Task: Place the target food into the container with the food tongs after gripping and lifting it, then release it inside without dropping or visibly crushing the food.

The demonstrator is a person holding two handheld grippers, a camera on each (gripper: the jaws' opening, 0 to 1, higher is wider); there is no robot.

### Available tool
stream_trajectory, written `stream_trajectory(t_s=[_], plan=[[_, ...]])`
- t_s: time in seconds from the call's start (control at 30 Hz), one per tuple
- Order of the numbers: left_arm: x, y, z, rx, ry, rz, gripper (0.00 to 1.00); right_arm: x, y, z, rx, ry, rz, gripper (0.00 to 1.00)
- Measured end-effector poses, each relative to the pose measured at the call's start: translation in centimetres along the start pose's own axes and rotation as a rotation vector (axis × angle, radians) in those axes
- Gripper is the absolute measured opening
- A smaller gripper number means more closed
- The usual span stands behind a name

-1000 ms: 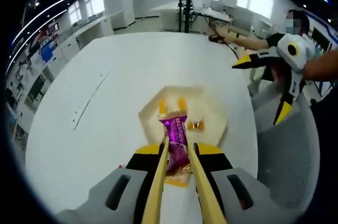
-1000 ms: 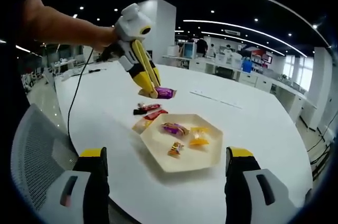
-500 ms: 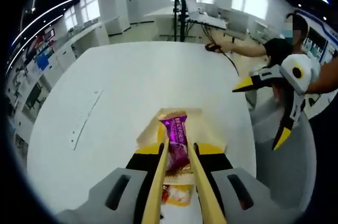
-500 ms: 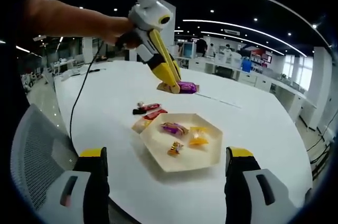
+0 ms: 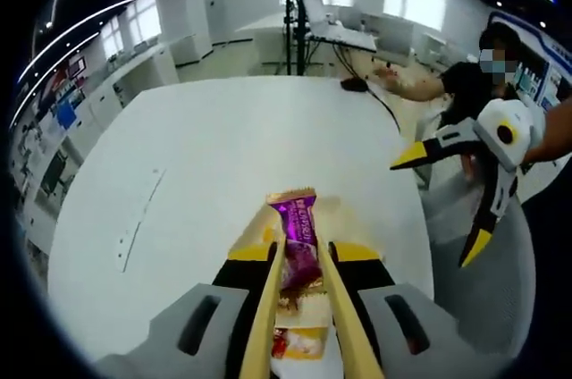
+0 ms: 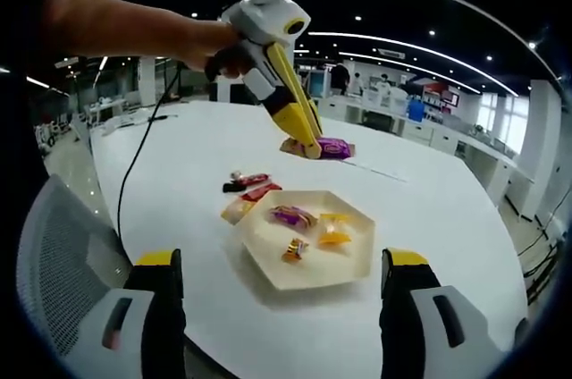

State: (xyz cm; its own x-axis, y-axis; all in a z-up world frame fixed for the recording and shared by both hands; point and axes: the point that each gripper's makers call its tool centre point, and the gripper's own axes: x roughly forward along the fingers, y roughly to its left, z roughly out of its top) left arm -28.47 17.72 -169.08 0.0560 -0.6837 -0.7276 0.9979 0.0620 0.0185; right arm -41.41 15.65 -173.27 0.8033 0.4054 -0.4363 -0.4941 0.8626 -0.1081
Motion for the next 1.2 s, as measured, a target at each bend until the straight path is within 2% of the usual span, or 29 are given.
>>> stream_trajectory(t_s=[0.1, 0.33, 0.57, 1.2], plan=[[-0.1, 0.3, 0.6, -0.004, -0.031, 0.020, 0.23, 0.0, 0.0, 0.0, 0.000, 0.000, 0.001, 0.90], [-0.5, 0.7, 1.1, 0.030, -0.055, 0.040, 0.25, 0.1, 0.1, 0.0, -0.004, 0.002, 0.007, 0.90], [-0.8, 0.6, 1.3, 0.019, -0.070, 0.042, 0.26, 0.1, 0.1, -0.1, -0.007, 0.003, 0.007, 0.89], [-2.6, 1.9, -0.6, -0.025, -0.093, 0.058, 0.26, 0.2, 0.4, -0.2, -0.012, 0.012, 0.020, 0.89]])
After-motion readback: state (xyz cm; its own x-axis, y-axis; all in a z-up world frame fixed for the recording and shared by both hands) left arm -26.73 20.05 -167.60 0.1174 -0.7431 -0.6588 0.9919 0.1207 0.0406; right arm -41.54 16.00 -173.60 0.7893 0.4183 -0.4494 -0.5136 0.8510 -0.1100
